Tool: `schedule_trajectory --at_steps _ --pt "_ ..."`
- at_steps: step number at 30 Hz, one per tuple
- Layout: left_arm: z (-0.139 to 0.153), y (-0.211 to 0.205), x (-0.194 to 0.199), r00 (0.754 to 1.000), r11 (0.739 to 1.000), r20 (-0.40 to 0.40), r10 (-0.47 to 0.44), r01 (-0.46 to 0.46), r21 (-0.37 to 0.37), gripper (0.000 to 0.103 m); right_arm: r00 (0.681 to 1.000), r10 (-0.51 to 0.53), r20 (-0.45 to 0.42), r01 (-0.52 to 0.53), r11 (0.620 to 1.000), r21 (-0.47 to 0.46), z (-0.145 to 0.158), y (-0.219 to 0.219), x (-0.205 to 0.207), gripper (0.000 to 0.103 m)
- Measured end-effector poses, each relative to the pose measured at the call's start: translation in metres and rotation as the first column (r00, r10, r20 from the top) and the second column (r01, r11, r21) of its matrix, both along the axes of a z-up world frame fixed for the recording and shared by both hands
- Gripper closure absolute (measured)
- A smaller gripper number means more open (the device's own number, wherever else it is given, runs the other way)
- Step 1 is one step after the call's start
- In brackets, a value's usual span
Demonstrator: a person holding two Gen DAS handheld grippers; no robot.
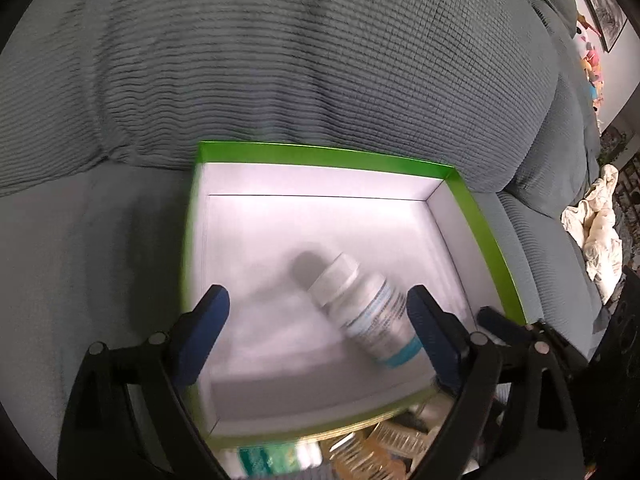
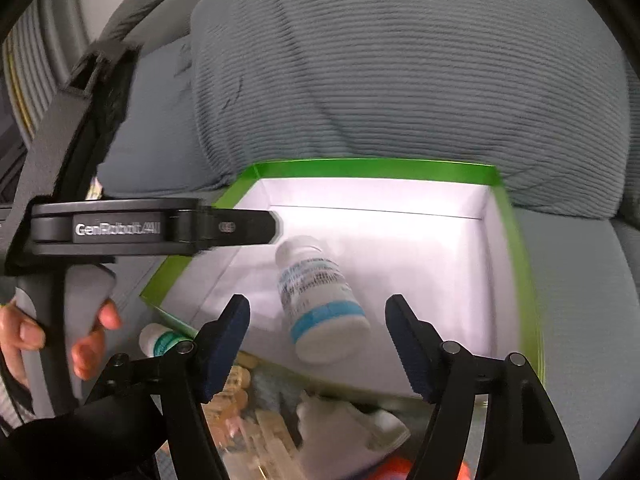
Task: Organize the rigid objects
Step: 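Lift the bottle with the left gripper, lower it into the green box, open, then grasp the white pill bottle with the right gripper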
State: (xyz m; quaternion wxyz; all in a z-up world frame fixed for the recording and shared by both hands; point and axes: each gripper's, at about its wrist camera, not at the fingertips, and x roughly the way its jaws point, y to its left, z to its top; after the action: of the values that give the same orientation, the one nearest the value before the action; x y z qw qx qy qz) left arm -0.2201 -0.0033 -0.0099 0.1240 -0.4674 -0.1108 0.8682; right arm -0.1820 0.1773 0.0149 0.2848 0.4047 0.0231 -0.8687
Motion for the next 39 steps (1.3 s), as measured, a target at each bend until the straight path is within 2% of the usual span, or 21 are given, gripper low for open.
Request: schedule_trajectory --at_steps 5,13,16,24,28,32,39 --pt "0.015 -0.021 0.038 0.999 1.000 -0.037 0.020 -0.021 -0.023 0.013 0.998 -0.065 0.012 0.065 0.997 -0.032 0.009 0.029 0.022 0.031" --pt "0.016 -0.046 0.112 0.997 0.998 -0.064 0.039 -0.042 -0.050 0.013 0.992 -0.122 -0.013 0.121 0.991 -0.061 0.029 0.067 0.069 0.031" --pt "0.005 -0.040 0.138 0.998 0.998 -0.060 0.009 -0.013 -0.056 0.013 0.993 -0.118 -0.005 0.117 0.990 -0.075 0.029 0.072 0.103 0.031" --pt "-0.028 -0.005 0.188 0.992 0.988 -0.024 -0.120 0.117 -0.103 0.013 0.994 -0.074 0.075 0.083 0.989 -0.122 0.006 0.084 0.139 0.031" --pt "-0.037 0.011 0.199 0.983 0.982 -0.039 -0.178 0.174 -0.077 0.013 0.991 -0.069 0.118 0.087 0.983 -0.163 -0.006 0.086 0.148 0.031" --pt "-0.046 0.031 0.203 0.972 0.970 -0.043 -0.231 0.227 -0.091 0.013 0.988 -0.052 0.148 0.081 0.976 -0.201 -0.017 0.096 0.160 0.031" --pt "-0.051 0.047 0.196 0.965 0.964 -0.033 -0.260 0.257 -0.066 0.013 0.979 -0.033 0.202 0.093 0.951 -0.296 -0.031 0.102 0.156 0.031"
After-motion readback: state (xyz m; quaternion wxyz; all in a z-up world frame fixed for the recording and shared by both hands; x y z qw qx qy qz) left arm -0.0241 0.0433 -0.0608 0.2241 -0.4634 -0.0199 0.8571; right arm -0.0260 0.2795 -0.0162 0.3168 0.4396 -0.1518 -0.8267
